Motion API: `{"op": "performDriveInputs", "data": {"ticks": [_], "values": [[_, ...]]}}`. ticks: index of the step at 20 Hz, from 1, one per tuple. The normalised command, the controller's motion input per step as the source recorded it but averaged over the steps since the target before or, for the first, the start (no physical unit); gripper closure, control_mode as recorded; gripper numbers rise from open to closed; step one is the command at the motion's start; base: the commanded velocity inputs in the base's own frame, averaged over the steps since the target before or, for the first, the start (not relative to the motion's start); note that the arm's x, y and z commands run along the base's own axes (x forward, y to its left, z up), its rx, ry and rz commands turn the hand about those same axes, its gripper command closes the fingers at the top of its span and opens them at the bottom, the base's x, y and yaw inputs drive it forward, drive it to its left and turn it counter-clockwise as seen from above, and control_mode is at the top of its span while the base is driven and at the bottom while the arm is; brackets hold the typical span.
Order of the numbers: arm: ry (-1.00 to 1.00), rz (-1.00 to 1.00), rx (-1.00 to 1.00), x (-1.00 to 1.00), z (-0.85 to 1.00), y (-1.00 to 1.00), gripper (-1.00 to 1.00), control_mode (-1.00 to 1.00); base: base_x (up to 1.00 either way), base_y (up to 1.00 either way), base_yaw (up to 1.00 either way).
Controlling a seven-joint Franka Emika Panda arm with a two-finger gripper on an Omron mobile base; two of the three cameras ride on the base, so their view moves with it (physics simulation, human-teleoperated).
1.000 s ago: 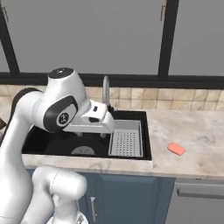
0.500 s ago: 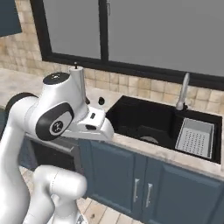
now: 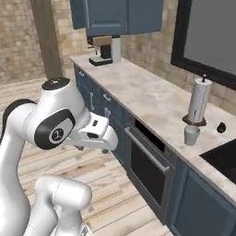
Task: Open the cabinet. Pick the bar soap and place it next to the sink. Then close the cabinet.
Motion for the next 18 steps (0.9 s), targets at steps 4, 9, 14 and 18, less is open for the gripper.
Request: {"op": "performDriveInputs", "data": {"ticks": [4, 9, 14, 18], "values": [[0.0, 0.0, 0.0, 0.0, 0.0, 0.0, -1.0, 1.0, -0.07, 0.61, 0.88], [0.0, 0.0, 0.0, 0.0, 0.0, 0.0, -1.0, 1.0, 0.36, 0.48, 0.72], [0.0, 0.0, 0.0, 0.0, 0.0, 0.0, -1.0, 1.0, 0.99, 0.23, 0.53], [0.0, 0.0, 0.0, 0.0, 0.0, 0.0, -1.0, 1.0, 1.0, 0.02, 0.39]]}}
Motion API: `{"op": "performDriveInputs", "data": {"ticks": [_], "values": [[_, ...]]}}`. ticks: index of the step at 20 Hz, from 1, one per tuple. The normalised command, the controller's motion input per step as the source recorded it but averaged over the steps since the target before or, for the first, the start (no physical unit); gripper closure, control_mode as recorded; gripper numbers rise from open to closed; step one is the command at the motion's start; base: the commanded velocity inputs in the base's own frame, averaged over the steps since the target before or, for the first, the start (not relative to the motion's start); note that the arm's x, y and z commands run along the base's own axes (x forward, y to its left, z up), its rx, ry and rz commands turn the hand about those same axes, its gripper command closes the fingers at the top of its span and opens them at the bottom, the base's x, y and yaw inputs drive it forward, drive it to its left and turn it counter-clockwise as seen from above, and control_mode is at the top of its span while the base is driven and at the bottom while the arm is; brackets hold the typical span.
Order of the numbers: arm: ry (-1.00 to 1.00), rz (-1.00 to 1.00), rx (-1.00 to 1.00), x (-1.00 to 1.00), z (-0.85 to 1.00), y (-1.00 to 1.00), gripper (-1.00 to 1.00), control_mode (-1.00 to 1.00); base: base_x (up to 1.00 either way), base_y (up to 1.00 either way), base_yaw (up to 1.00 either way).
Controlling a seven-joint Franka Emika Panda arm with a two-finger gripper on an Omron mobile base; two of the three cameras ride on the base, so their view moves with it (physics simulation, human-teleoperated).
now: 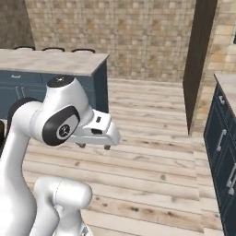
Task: Open the cabinet. Pick the bar soap and place it next to the sink. Then close the cabinet.
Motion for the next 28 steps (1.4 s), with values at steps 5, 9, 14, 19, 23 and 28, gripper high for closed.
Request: {"op": "performDriveInputs", "data": {"ticks": [5, 9, 14, 19, 23, 28], "values": [[0.0, 0.0, 0.0, 0.0, 0.0, 0.0, -1.0, 1.0, 1.0, 0.08, 0.2], [0.0, 0.0, 0.0, 0.0, 0.0, 0.0, -1.0, 1.0, 1.0, 0.11, -0.35], [0.0, 0.0, 0.0, 0.0, 0.0, 0.0, -1.0, 1.0, 0.99, 0.26, -0.61], [0.0, 0.0, 0.0, 0.0, 0.0, 0.0, -1.0, 1.0, 0.97, 0.56, -0.67], [0.0, 0.0, 0.0, 0.0, 0.0, 0.0, -1.0, 1.0, 1.0, 0.77, -0.64], [0.0, 0.0, 0.0, 0.0, 0.0, 0.0, -1.0, 1.0, 1.0, 0.65, -0.53]]}}
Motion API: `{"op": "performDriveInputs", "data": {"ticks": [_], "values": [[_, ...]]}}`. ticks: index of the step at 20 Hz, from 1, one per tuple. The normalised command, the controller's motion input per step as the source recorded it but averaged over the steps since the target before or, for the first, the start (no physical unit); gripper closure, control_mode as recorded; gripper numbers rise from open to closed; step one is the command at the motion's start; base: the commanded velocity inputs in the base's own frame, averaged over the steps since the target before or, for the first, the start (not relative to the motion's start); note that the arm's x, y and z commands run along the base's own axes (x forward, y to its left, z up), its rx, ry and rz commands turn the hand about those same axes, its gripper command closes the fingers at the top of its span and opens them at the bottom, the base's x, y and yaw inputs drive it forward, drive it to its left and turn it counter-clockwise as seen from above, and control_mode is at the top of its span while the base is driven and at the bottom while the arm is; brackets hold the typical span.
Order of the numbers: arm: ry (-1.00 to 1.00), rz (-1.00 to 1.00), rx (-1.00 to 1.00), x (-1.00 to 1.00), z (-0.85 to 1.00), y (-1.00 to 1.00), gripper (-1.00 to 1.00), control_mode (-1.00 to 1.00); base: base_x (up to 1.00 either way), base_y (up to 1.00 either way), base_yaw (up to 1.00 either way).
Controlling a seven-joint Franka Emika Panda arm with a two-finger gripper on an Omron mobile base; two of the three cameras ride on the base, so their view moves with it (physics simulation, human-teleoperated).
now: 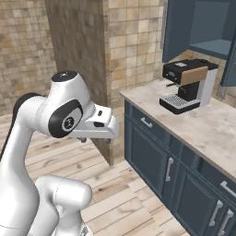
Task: Open the cabinet. Pick the bar soap and place it next to the sink. Then close the cabinet.
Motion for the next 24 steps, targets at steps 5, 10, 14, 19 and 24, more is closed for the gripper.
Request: {"op": "performDriveInputs", "data": {"ticks": [5, 10, 14, 19, 24], "values": [[0.0, 0.0, 0.0, 0.0, 0.0, 0.0, -1.0, 1.0, 1.0, 0.36, -0.58], [0.0, 0.0, 0.0, 0.0, 0.0, 0.0, -1.0, 1.0, 0.97, 0.0, -0.59], [0.0, 0.0, 0.0, 0.0, 0.0, 0.0, -1.0, 1.0, 0.97, 0.0, -0.58], [0.0, 0.0, 0.0, 0.0, 0.0, 0.0, -1.0, 1.0, 0.84, -0.03, -0.51], [0.0, 0.0, 0.0, 0.0, 0.0, 0.0, -1.0, 1.0, 0.67, 0.14, -0.35]]}}
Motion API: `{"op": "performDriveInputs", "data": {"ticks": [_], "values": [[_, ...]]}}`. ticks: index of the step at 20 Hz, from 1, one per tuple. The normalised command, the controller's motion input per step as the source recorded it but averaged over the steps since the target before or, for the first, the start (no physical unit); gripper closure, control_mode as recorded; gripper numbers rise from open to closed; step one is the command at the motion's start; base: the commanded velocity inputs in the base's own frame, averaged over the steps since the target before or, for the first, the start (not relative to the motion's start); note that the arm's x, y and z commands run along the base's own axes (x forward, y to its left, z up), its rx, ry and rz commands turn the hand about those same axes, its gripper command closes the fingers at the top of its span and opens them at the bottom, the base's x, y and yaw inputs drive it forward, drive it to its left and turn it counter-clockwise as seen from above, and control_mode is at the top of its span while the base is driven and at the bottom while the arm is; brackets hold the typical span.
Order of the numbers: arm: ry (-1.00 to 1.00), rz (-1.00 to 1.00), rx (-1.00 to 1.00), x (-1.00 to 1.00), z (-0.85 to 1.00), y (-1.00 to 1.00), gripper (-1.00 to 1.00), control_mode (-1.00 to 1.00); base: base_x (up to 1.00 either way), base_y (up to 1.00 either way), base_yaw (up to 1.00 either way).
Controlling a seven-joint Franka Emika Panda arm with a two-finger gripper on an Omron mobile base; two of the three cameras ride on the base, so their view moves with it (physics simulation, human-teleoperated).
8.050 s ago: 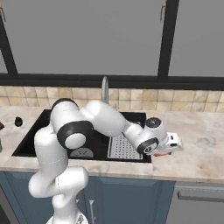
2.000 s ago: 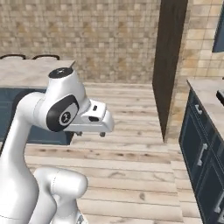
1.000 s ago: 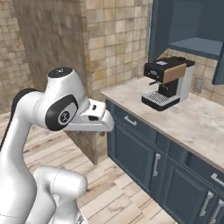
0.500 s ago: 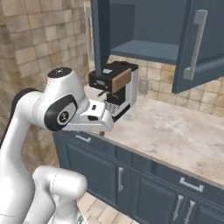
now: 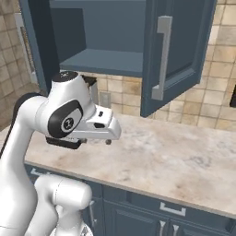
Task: Open the cabinet. Pick the bar soap and place it next to the sink. Then close the cabinet.
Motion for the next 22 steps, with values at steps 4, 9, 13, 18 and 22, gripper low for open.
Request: {"op": "performDriveInputs", "data": {"ticks": [4, 9, 13, 18, 22], "values": [[0.0, 0.0, 0.0, 0.0, 0.0, 0.0, -1.0, 1.0, 0.0, 0.58, 0.0], [0.0, 0.0, 0.0, 0.0, 0.0, 0.0, -1.0, 1.0, 0.0, 0.2, 0.0], [0.0, 0.0, 0.0, 0.0, 0.0, 0.0, -1.0, 1.0, -0.04, -0.01, 0.0], [-0.21, 0.0, 0.06, -0.64, 0.14, -0.1, -1.0, -1.0, 0.0, 0.0, 0.0], [-0.33, 0.0, 0.17, -0.78, 0.37, -0.68, -1.0, -1.0, 0.0, 0.0, 0.0]]}}
